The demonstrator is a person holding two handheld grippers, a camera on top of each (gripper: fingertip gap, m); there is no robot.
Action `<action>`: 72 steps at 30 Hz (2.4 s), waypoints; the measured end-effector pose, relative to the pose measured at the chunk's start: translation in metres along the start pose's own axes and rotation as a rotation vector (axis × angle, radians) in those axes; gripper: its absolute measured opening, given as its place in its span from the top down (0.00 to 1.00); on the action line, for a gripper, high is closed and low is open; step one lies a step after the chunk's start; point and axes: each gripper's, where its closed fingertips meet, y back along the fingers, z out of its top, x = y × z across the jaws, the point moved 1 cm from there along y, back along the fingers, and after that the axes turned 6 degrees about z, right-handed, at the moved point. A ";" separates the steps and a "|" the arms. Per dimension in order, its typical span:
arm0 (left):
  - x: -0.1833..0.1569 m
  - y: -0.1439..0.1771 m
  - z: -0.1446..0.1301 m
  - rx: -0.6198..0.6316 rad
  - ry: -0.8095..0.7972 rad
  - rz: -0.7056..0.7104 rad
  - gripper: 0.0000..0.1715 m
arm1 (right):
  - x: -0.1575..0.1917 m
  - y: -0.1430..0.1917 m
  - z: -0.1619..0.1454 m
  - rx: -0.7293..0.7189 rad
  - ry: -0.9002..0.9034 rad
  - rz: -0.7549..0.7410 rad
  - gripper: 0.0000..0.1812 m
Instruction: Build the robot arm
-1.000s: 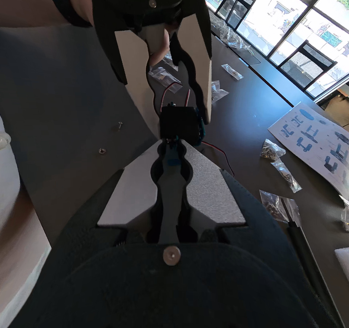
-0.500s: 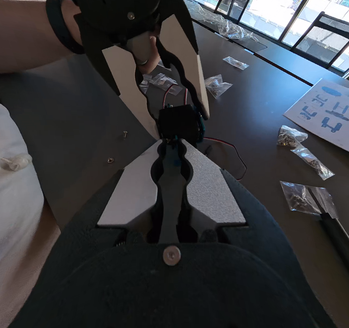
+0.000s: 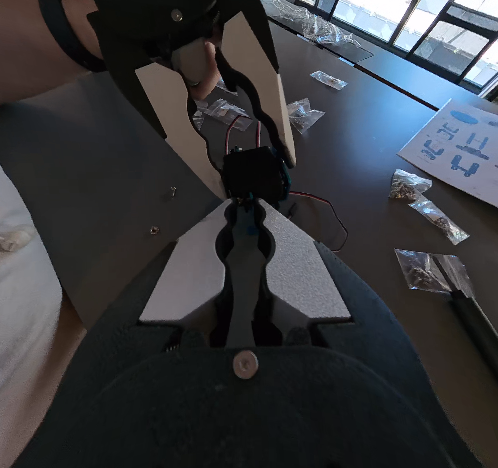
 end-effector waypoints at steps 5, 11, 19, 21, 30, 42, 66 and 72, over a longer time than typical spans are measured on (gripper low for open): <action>0.000 -0.001 0.000 -0.002 -0.020 0.014 0.68 | -0.003 0.001 0.000 -0.015 -0.033 0.005 0.94; 0.000 -0.002 0.000 -0.010 -0.017 0.017 0.68 | 0.001 0.001 0.000 0.003 0.065 0.001 0.92; 0.002 0.006 0.008 -0.068 0.047 0.015 0.67 | -0.002 0.002 0.002 -0.009 0.087 -0.015 0.92; 0.004 0.011 0.011 -0.085 0.070 0.016 0.68 | -0.002 0.003 0.002 -0.013 0.090 -0.013 0.92; 0.005 0.016 0.003 -0.077 0.105 0.021 0.70 | -0.003 0.003 0.001 -0.021 0.094 -0.011 0.94; 0.006 0.015 0.000 -0.067 0.086 0.048 0.72 | -0.005 0.001 0.001 -0.011 0.117 -0.015 0.96; 0.007 0.031 -0.018 -0.055 0.196 0.021 0.83 | -0.004 -0.001 0.001 -0.002 0.146 -0.011 0.96; 0.010 0.030 -0.024 -0.035 0.178 0.040 0.81 | -0.004 -0.001 0.001 0.000 0.149 -0.009 0.96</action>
